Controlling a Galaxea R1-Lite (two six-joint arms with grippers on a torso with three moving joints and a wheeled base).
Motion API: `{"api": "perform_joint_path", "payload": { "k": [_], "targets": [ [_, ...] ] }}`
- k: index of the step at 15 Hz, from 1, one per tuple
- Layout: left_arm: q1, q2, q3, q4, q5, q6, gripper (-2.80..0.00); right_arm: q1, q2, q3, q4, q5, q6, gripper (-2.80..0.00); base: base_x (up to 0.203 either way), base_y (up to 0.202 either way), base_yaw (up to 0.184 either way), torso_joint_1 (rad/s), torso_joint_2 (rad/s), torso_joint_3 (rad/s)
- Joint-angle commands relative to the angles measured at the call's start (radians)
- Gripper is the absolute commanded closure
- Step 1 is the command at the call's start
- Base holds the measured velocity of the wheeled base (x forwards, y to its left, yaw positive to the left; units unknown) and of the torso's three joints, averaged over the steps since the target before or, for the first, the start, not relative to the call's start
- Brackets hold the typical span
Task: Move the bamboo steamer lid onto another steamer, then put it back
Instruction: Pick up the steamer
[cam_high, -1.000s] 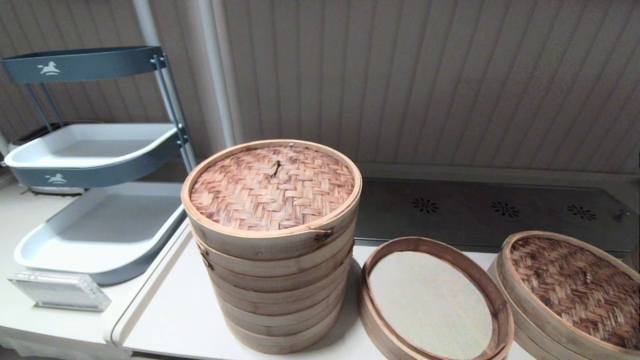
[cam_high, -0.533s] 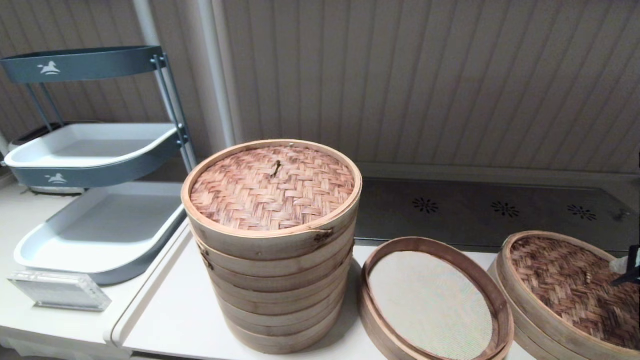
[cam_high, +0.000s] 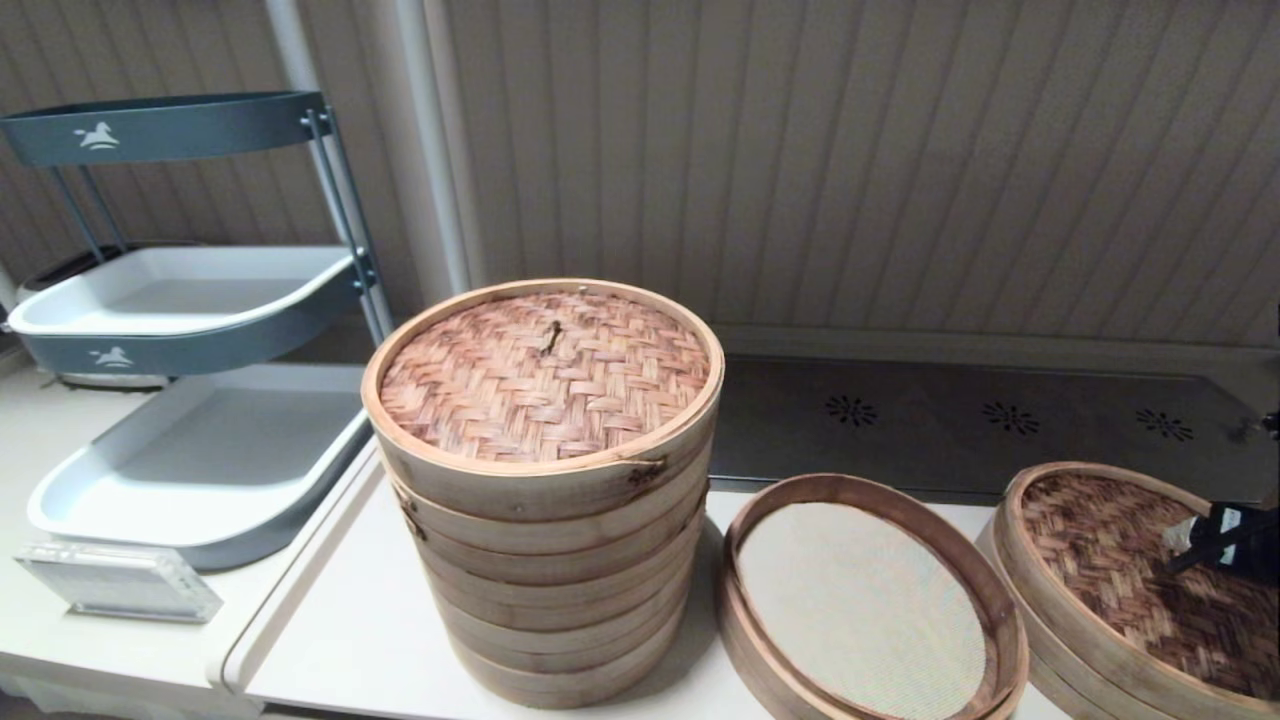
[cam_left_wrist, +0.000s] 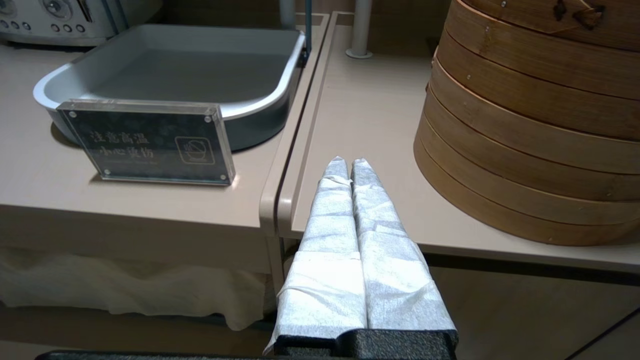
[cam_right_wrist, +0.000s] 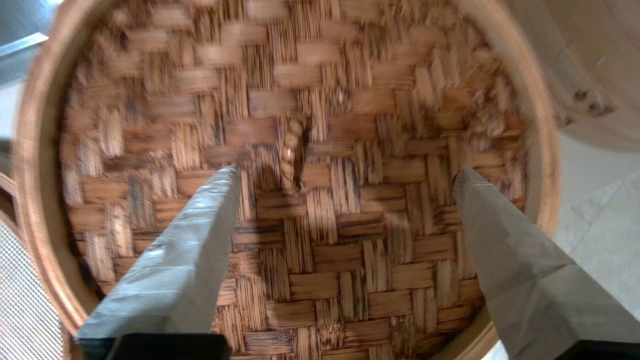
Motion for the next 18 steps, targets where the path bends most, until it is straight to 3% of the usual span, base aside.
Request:
{"api": "perform_joint_path", "payload": {
  "k": [1, 6, 11, 16, 17, 18],
  "targets": [
    [0.000, 0.001, 0.003, 0.000, 0.000, -0.001, 0.00, 0.000, 0.027, 0.002, -0.003, -0.001, 0.001, -2.80, 0.000, 0.000, 0.000, 0.000, 0.00, 0.000],
    [0.000, 0.001, 0.003, 0.000, 0.000, -0.001, 0.00, 0.004, 0.081, 0.018, -0.042, 0.002, 0.040, -2.80, 0.000, 0.000, 0.000, 0.000, 0.00, 0.000],
    [0.000, 0.001, 0.003, 0.000, 0.000, 0.001, 0.00, 0.010, 0.152, 0.043, -0.173, 0.000, 0.039, -2.80, 0.000, 0.000, 0.000, 0.000, 0.00, 0.000],
    [0.000, 0.001, 0.003, 0.000, 0.000, 0.001, 0.00, 0.009, 0.162, 0.049, -0.183, 0.004, 0.041, -2.80, 0.000, 0.000, 0.000, 0.000, 0.00, 0.000],
    [0.000, 0.001, 0.003, 0.000, 0.000, 0.001, 0.00, 0.010, 0.163, 0.051, -0.184, 0.004, 0.041, -2.42, 0.000, 0.000, 0.000, 0.000, 0.00, 0.000],
    [0.000, 0.001, 0.003, 0.000, -0.001, 0.004, 0.00, 0.012, 0.163, 0.055, -0.184, 0.004, 0.041, 0.00, 0.000, 0.000, 0.000, 0.000, 0.00, 0.000]
  ]
}}
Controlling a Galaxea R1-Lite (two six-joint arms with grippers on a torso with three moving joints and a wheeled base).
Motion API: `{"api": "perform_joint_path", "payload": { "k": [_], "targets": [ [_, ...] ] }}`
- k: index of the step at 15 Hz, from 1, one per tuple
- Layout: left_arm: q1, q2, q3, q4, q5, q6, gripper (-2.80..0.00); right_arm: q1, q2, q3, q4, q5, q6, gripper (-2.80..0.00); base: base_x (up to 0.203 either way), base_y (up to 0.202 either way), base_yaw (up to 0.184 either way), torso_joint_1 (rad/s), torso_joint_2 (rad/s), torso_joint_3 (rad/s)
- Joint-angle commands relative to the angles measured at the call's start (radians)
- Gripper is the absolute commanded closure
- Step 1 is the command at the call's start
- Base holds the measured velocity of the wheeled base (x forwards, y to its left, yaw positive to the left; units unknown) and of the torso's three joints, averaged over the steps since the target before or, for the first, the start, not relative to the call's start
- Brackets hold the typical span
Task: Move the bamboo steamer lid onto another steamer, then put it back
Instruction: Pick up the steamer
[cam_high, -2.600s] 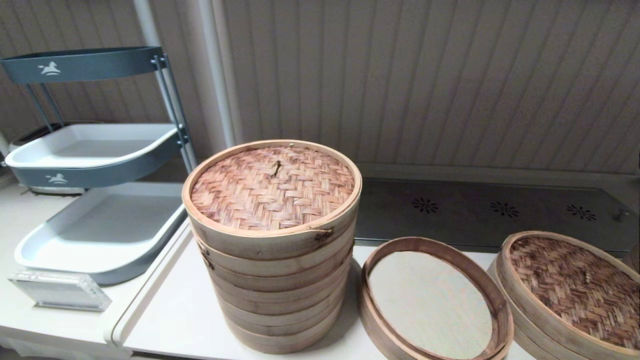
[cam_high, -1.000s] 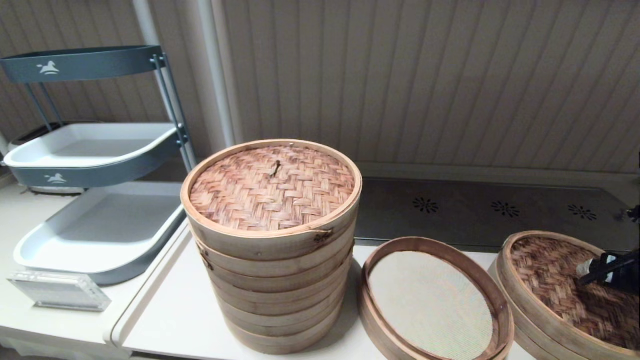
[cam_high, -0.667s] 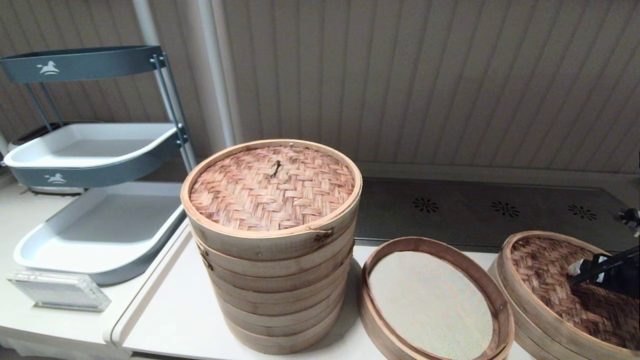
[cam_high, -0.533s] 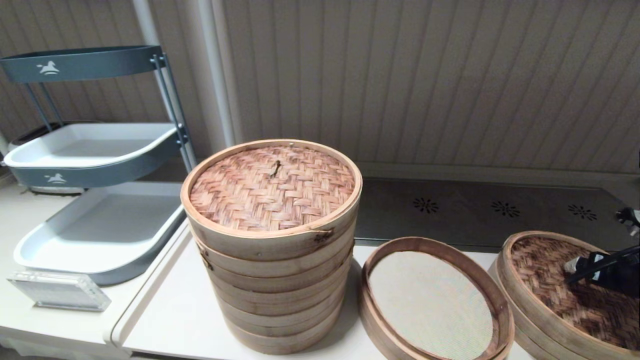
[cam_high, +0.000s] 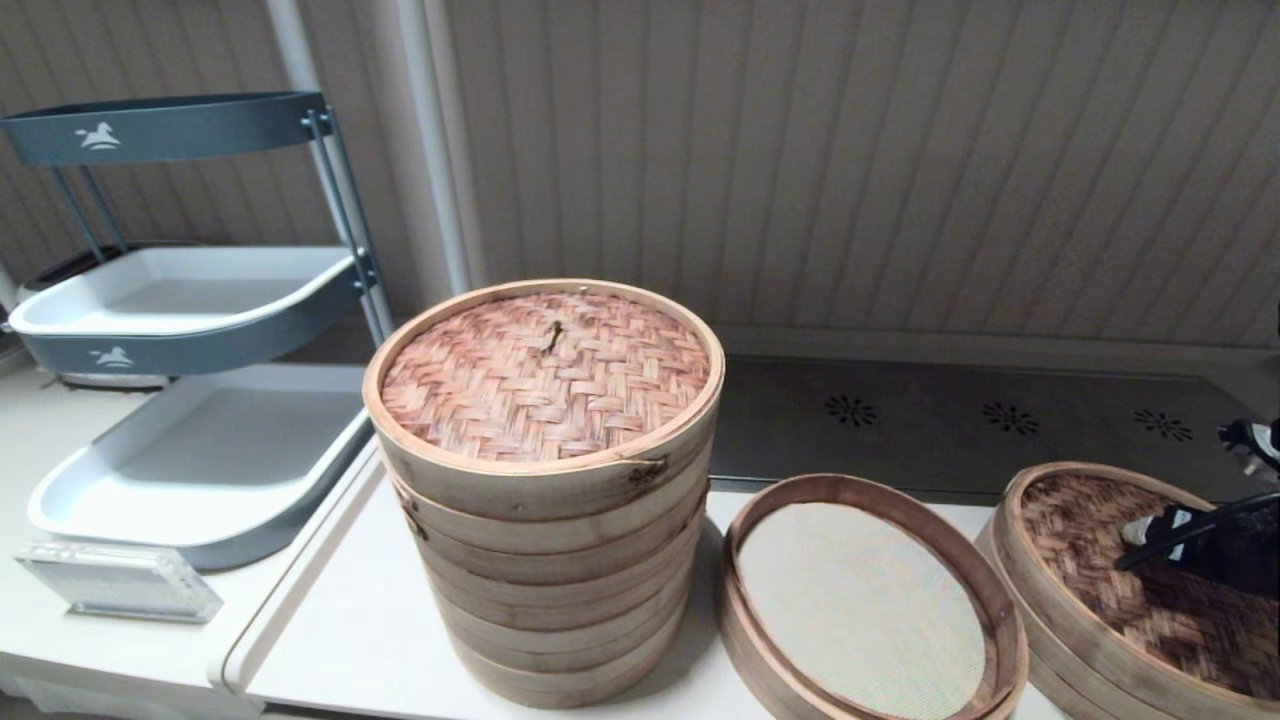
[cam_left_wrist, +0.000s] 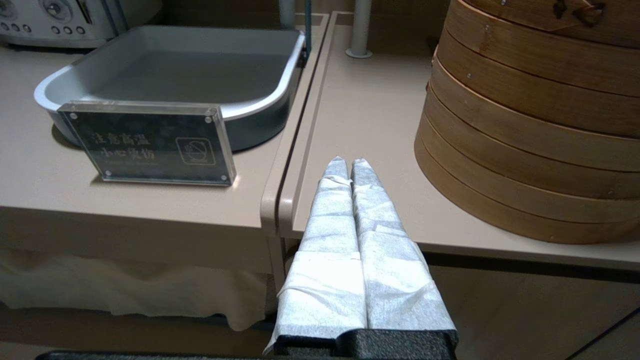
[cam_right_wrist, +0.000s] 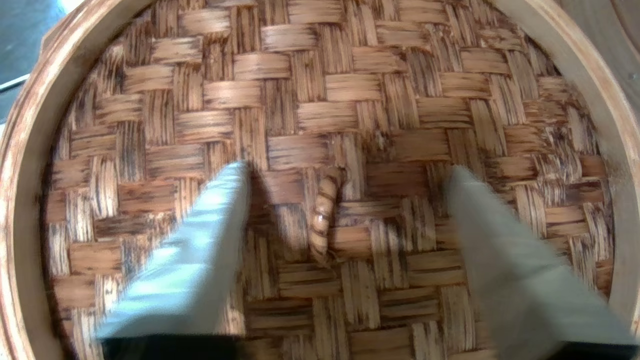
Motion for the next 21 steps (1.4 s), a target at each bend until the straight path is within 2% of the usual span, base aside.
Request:
{"api": "perform_joint_path", "payload": {
  "k": [1, 5, 21],
  "targets": [
    [0.000, 0.001, 0.003, 0.000, -0.001, 0.004, 0.00, 0.001, 0.002, 0.005, 0.000, -0.002, 0.000, 0.00, 0.000, 0.000, 0.000, 0.000, 0.00, 0.000],
    [0.000, 0.001, 0.003, 0.000, -0.002, 0.008, 0.00, 0.004, 0.006, 0.037, -0.077, -0.002, 0.000, 0.00, 0.000, 0.000, 0.000, 0.000, 0.00, 0.000],
    [0.000, 0.001, 0.003, 0.000, -0.002, 0.006, 0.00, 0.004, -0.030, 0.029, -0.079, -0.005, 0.003, 0.00, 0.000, 0.000, 0.000, 0.000, 0.00, 0.000]
  ]
}}
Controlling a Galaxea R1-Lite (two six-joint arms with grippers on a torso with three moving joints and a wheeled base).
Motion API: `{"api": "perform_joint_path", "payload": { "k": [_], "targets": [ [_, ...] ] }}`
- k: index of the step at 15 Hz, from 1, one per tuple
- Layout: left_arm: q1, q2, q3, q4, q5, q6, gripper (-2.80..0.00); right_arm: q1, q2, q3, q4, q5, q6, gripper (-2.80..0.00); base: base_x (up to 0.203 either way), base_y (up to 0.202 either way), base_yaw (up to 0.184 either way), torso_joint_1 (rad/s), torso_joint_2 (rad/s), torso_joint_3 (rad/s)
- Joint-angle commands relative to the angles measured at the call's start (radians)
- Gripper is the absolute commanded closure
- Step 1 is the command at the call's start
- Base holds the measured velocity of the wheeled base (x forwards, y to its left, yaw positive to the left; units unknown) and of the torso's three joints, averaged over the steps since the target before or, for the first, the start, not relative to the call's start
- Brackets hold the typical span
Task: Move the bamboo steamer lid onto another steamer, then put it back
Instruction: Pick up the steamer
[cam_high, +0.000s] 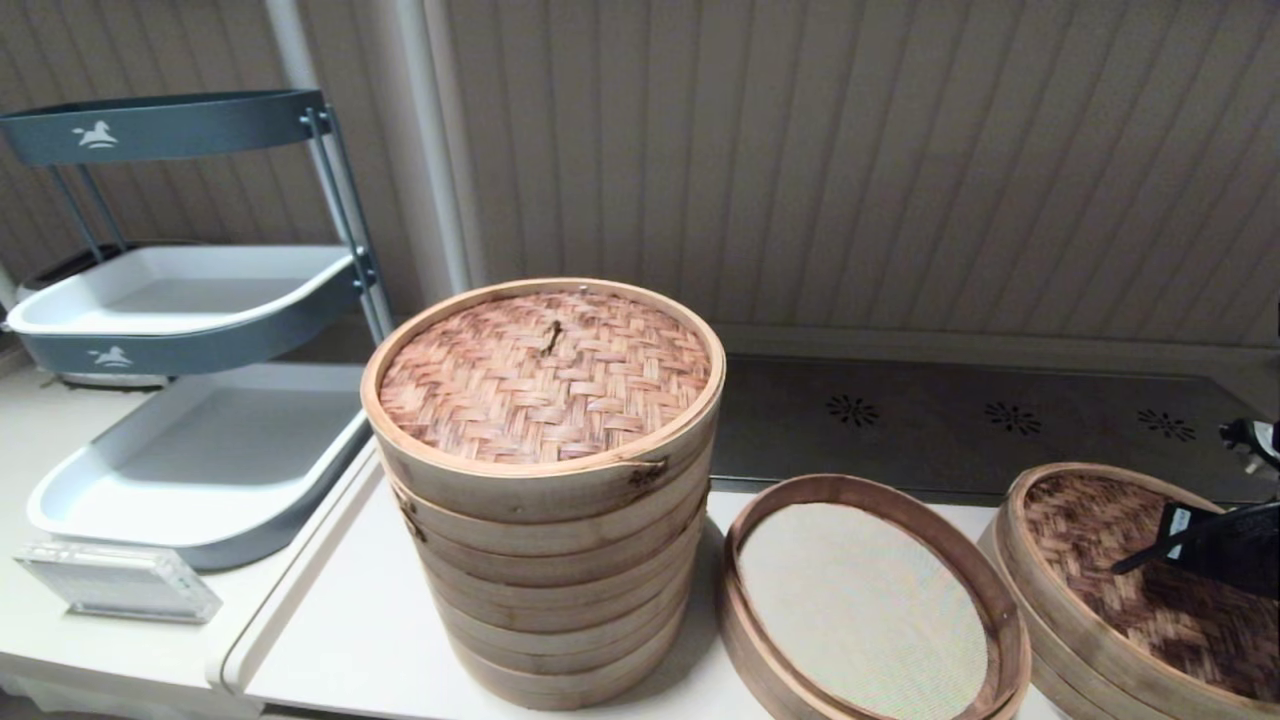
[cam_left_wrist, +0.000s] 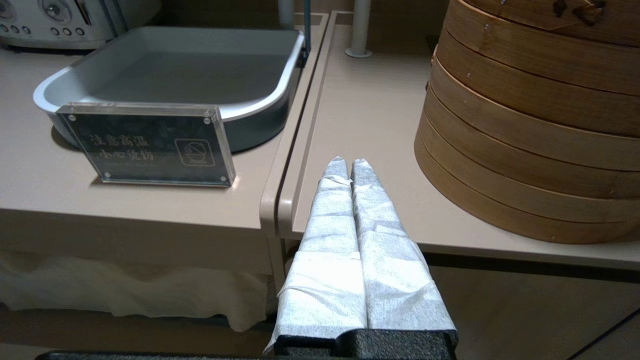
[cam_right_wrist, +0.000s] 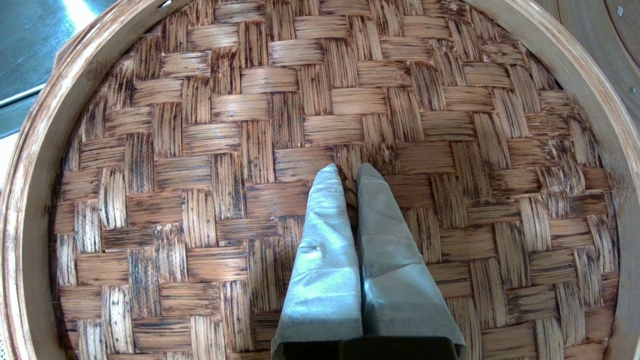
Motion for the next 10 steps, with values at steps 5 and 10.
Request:
{"api": "perform_joint_path", "payload": {
  "k": [5, 10],
  "targets": [
    [0.000, 0.001, 0.003, 0.000, 0.000, 0.001, 0.00, 0.001, -0.027, -0.012, -0.006, -0.001, 0.000, 0.00, 0.000, 0.000, 0.000, 0.000, 0.00, 0.000],
    [0.000, 0.001, 0.003, 0.000, 0.000, 0.001, 0.00, 0.001, -0.053, -0.024, -0.005, -0.003, -0.001, 0.00, 0.000, 0.000, 0.000, 0.000, 0.00, 0.000]
  ]
}}
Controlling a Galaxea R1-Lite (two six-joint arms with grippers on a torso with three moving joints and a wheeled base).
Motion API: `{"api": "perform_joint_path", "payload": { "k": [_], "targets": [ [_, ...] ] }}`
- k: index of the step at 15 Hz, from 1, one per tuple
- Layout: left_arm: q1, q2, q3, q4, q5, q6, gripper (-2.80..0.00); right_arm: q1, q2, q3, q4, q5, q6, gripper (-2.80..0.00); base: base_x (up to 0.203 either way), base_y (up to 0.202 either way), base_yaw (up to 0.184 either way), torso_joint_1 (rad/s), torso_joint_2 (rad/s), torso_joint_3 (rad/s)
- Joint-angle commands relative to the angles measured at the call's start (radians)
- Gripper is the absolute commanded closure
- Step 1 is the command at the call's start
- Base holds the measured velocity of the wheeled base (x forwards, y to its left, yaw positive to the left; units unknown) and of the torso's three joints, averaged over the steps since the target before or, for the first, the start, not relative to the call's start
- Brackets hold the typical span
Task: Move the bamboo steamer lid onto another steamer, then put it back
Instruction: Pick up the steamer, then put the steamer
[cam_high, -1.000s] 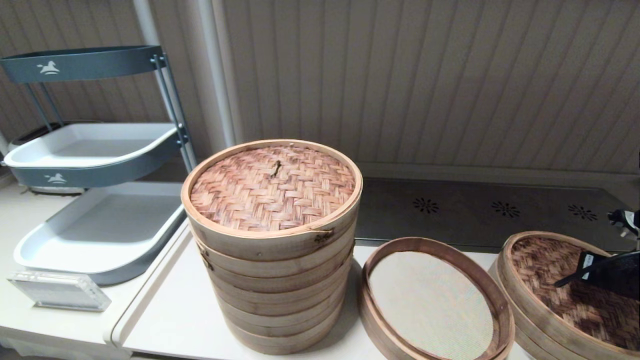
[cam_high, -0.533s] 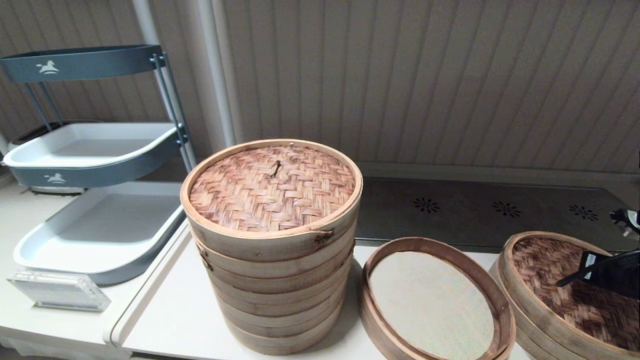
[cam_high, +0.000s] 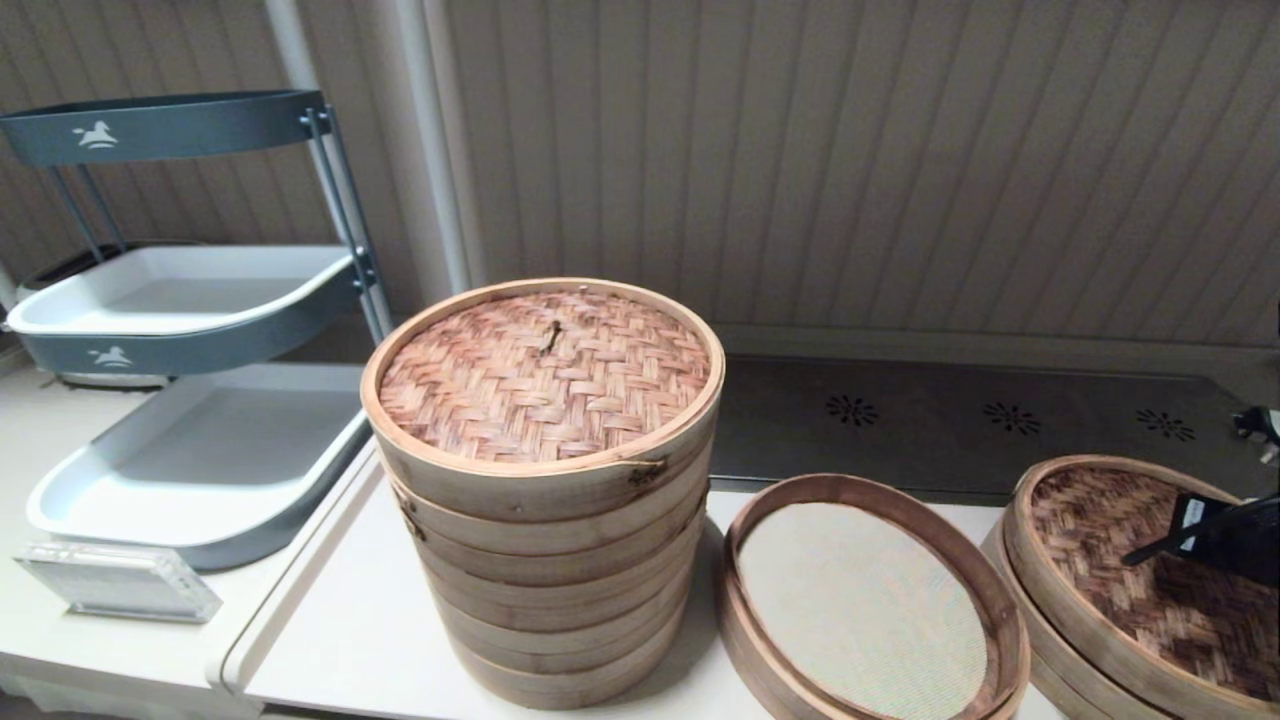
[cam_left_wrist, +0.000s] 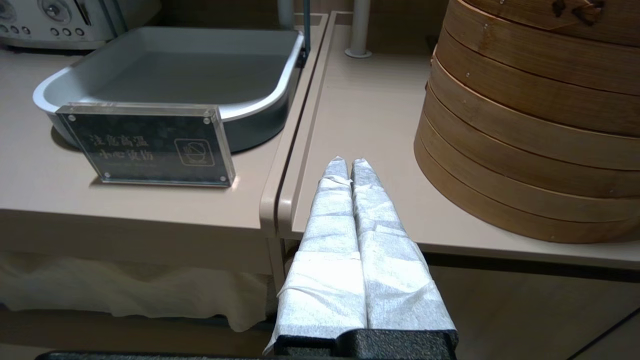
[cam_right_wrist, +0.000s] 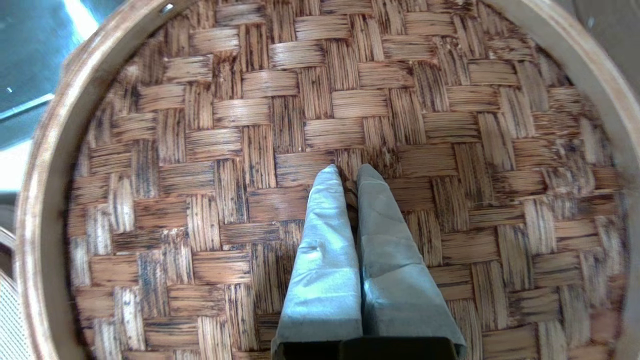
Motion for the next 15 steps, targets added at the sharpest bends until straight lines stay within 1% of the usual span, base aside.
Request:
{"api": "perform_joint_path", "payload": {
  "k": [1, 8, 14, 15],
  "targets": [
    [0.000, 0.001, 0.003, 0.000, 0.000, 0.001, 0.00, 0.001, -0.013, -0.002, -0.005, 0.000, 0.001, 0.00, 0.000, 0.000, 0.000, 0.000, 0.00, 0.000],
    [0.000, 0.001, 0.003, 0.000, 0.000, 0.001, 0.00, 0.021, -0.060, -0.032, 0.003, 0.000, -0.003, 0.00, 0.000, 0.000, 0.000, 0.000, 0.00, 0.000],
    [0.000, 0.001, 0.003, 0.000, 0.000, 0.001, 0.00, 0.110, -0.110, -0.043, 0.009, -0.002, -0.003, 0.00, 0.000, 0.000, 0.000, 0.000, 0.00, 0.000],
    [0.000, 0.001, 0.003, 0.000, 0.000, 0.001, 0.00, 0.130, -0.119, -0.053, 0.045, -0.001, -0.003, 0.00, 0.000, 0.000, 0.000, 0.000, 0.00, 0.000]
  ]
}}
